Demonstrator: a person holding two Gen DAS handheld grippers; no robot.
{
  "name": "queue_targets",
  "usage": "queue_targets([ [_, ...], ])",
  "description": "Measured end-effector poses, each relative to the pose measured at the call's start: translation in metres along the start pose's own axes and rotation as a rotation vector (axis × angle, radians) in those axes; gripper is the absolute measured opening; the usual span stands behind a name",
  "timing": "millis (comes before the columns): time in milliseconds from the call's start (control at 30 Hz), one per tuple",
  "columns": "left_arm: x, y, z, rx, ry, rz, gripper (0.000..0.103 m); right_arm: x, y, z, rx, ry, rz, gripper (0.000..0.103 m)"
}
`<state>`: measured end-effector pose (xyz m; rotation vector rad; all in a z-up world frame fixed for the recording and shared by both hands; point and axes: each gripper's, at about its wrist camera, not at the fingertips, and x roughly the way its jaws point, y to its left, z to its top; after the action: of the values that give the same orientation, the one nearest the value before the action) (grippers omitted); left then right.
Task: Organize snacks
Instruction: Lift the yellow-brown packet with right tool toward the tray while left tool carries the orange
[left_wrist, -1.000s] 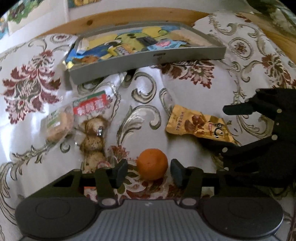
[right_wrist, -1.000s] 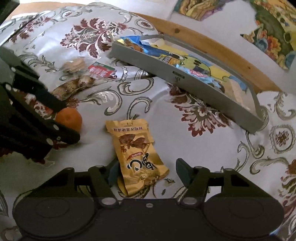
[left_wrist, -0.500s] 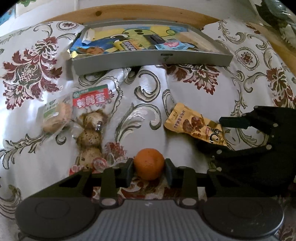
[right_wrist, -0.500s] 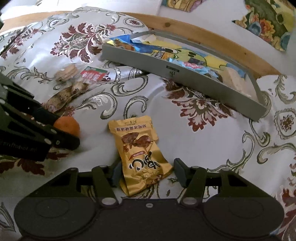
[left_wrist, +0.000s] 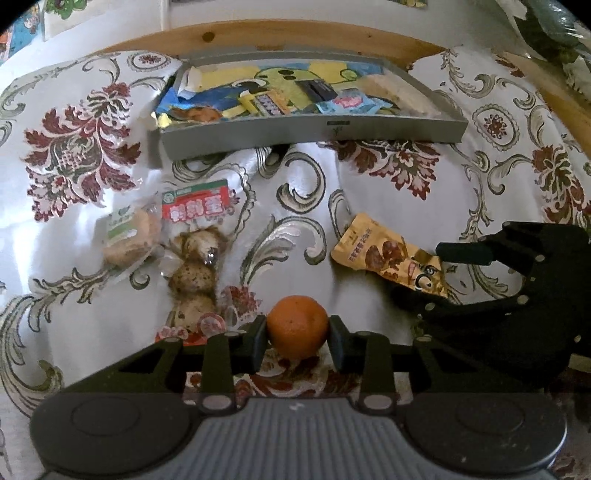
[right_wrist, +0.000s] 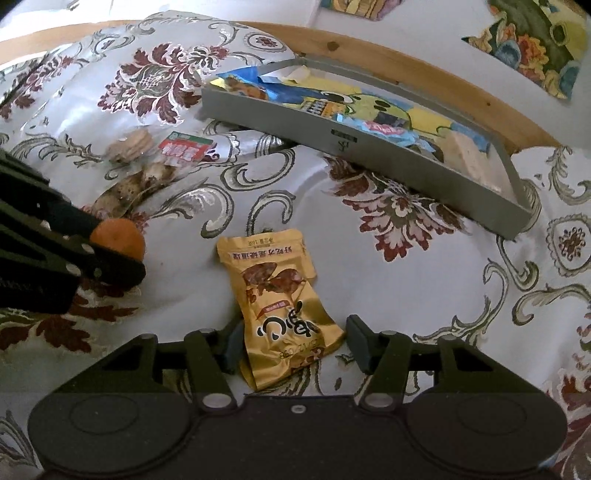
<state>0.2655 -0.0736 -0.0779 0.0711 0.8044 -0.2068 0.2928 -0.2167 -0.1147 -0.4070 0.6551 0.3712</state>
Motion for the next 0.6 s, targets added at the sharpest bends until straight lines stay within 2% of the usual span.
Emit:
queue_targets([
  [400, -0.023, -0.002, 0.011, 0.004, -0.047, 0.027, 0.038, -0.011, 0.014, 0.001, -0.132, -0.047, -0.098, 0.057],
  [600, -0.036, -0.002, 0.018, 0.002, -0.075, 0.044, 0.038, -0.028, 0.008, 0.007, -0.111, -0.109, -0.13, 0.057],
])
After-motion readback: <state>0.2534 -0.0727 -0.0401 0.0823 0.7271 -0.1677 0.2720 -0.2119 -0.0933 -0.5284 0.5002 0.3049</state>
